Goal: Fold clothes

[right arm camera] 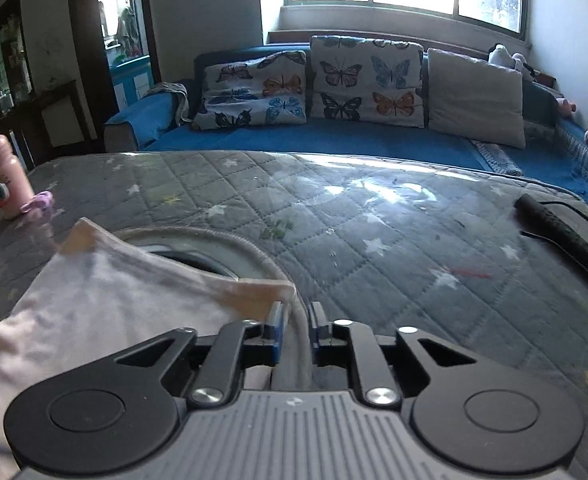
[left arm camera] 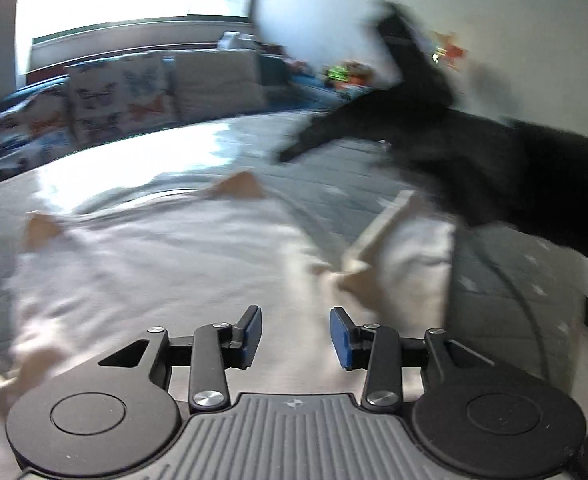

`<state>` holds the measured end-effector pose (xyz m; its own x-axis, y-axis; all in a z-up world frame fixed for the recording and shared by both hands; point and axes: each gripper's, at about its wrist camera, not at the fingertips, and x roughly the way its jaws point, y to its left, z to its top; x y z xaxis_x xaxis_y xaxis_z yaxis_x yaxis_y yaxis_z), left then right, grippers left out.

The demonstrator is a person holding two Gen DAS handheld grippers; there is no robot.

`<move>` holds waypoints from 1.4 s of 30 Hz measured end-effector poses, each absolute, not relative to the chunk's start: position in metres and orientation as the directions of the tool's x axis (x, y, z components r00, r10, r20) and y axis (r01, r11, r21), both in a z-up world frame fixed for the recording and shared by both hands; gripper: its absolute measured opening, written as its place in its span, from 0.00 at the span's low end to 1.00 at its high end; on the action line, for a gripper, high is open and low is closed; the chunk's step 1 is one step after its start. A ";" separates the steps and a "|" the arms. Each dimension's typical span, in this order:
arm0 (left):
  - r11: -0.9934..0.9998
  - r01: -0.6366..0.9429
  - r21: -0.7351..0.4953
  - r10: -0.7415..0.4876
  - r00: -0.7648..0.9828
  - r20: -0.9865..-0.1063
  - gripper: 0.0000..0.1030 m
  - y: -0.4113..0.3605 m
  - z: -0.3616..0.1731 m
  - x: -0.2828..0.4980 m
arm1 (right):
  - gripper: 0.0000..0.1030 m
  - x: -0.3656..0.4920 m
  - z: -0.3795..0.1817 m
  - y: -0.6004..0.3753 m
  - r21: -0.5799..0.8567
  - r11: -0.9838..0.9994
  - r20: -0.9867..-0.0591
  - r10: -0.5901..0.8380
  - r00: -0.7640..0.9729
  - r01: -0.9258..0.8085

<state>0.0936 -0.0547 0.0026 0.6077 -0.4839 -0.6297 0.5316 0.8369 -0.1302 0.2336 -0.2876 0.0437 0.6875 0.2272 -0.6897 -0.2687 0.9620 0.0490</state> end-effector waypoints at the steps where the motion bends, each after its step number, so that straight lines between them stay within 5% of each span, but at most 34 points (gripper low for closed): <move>1: 0.849 0.513 -0.129 -0.470 0.620 -0.629 0.42 -0.049 0.003 0.094 | 0.27 0.224 0.046 -0.291 0.051 0.962 -0.689 0.229 0.688 -0.270; 20: 0.842 0.537 -0.055 -0.430 0.606 -0.669 0.43 -0.069 -0.020 0.044 | 0.44 0.073 0.011 -0.334 -0.010 0.962 -0.741 0.177 0.648 -0.274; 32: 0.845 0.533 -0.036 -0.415 0.612 -0.673 0.47 -0.071 -0.023 0.041 | 0.44 0.091 0.011 -0.407 0.052 0.997 -0.684 -0.005 0.729 0.055; 35: 0.846 0.532 -0.035 -0.413 0.613 -0.674 0.48 -0.072 -0.022 0.040 | 0.42 0.096 0.003 -0.418 0.098 0.991 -0.694 0.001 0.720 0.094; 39: 0.846 0.532 -0.034 -0.412 0.612 -0.675 0.48 -0.072 -0.022 0.041 | 0.08 0.093 0.002 -0.422 0.111 0.987 -0.680 -0.009 0.733 0.115; 42: 0.845 0.534 -0.032 -0.413 0.612 -0.675 0.49 -0.072 -0.022 0.040 | 0.04 0.084 0.007 -0.426 0.111 0.983 -0.659 -0.037 0.751 0.146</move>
